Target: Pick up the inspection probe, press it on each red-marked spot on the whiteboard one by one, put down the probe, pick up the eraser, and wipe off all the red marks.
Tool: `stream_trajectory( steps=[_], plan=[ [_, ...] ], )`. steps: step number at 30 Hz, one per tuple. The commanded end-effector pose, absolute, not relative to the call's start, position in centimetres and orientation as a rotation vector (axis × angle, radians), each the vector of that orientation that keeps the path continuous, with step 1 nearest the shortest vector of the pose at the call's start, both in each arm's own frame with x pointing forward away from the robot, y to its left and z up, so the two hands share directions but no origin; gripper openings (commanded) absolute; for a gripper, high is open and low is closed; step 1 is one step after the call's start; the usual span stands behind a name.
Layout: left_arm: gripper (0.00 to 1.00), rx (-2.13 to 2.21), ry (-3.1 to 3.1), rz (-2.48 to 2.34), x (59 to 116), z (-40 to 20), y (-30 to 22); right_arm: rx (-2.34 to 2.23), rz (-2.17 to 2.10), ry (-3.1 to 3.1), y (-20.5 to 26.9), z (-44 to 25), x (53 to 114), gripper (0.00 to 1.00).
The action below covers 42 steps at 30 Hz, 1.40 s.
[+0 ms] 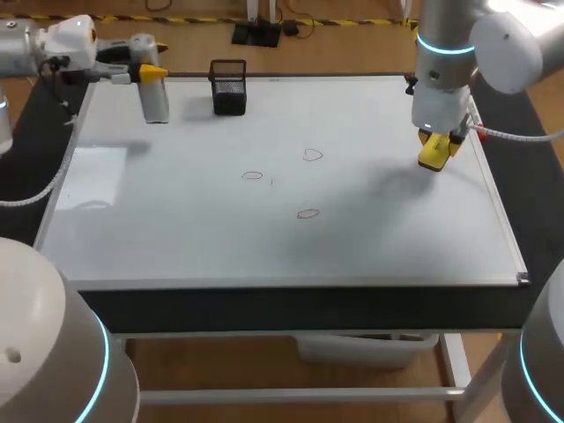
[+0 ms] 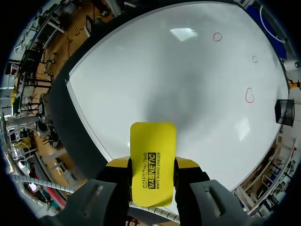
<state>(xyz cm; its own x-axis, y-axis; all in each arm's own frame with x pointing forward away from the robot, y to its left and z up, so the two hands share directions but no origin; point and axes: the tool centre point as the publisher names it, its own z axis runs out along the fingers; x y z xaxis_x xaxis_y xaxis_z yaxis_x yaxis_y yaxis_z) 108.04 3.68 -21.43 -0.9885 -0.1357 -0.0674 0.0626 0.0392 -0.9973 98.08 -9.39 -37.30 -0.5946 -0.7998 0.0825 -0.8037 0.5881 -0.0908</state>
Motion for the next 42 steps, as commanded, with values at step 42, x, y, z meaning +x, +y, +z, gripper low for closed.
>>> stream_trajectory(
  steps=[42],
  plan=[
    [0.0,-0.245,2.113,-2.034,108.0,-22.9,6.3,1.865,0.078,-2.489,8.6,-36.6,100.7,0.0]
  ],
)
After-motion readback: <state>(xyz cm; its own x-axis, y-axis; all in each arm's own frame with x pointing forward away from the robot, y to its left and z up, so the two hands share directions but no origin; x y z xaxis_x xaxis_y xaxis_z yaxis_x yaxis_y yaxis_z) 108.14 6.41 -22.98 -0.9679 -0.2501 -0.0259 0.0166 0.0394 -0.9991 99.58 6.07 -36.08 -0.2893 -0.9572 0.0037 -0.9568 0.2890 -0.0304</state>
